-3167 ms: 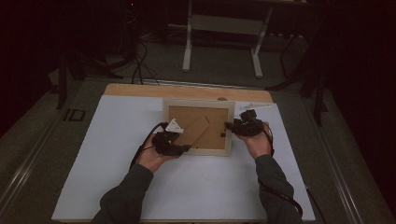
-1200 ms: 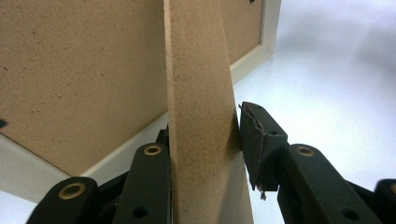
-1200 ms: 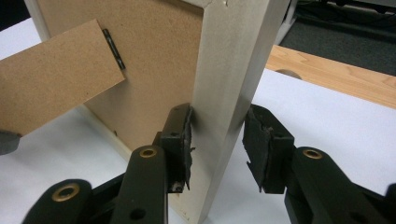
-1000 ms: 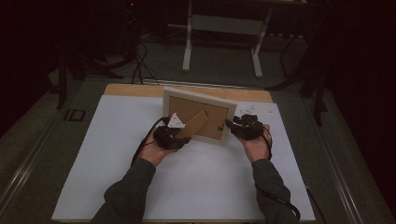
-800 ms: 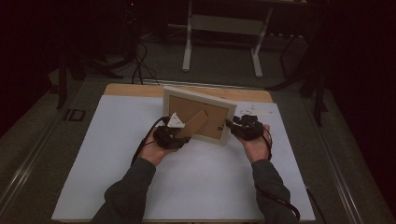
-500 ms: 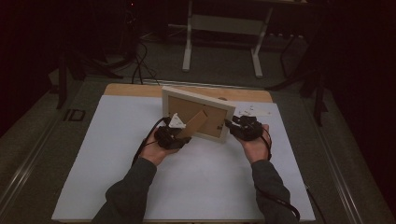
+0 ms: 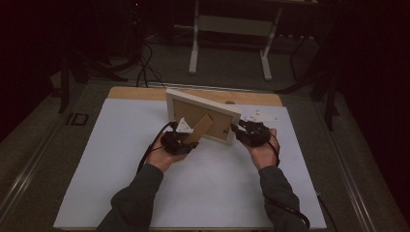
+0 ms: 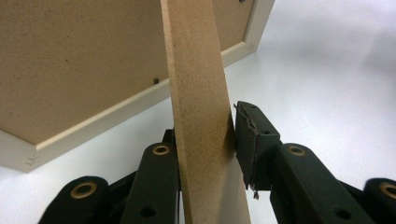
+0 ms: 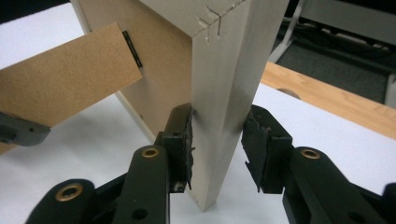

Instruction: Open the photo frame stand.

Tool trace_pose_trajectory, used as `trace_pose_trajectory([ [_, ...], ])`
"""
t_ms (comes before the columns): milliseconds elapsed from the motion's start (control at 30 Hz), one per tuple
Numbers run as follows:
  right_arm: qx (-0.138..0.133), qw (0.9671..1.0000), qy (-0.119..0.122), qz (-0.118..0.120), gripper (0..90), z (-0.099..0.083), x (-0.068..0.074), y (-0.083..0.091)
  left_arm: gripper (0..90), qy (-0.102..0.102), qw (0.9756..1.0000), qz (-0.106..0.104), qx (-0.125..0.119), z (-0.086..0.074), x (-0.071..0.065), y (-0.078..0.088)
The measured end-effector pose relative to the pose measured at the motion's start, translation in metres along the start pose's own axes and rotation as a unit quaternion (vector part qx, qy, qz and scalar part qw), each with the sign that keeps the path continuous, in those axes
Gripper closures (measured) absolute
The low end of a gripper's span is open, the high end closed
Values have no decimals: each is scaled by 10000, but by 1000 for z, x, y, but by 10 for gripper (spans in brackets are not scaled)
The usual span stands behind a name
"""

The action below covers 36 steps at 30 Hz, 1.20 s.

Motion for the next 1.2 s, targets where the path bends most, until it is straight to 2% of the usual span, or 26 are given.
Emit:
trace_pose_trajectory([
  [333,-23,9999,149,72,624,0,2,2,727,-96,9999,37,96,-5,-9,-8],
  [433,-48,9998,140,112,623,0,3,3,731,-83,9999,33,93,-6,-9,-8],
  [500,-67,9997,55,211,615,-1,4,4,732,-54,10000,56,33,-8,-12,-7],
  [633,-65,9993,37,374,610,-4,5,6,737,-16,10000,51,9,-13,-14,-7],
  [1033,-52,9987,42,508,598,-10,11,9,740,-15,10000,37,-39,-20,-20,-6],
  [1200,-38,9983,120,569,593,-12,14,12,735,22,10000,21,-21,-25,-22,-5],
])
Point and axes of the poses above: each handheld gripper's, and its own axes: y roughly backward along the jaws, z roughly out of its top, x roughly to its left, the point moved 8 cm from there along -y, roughly forward along the jaws, and after that the axes turned 10 degrees about -x, right-handed, at the moved point
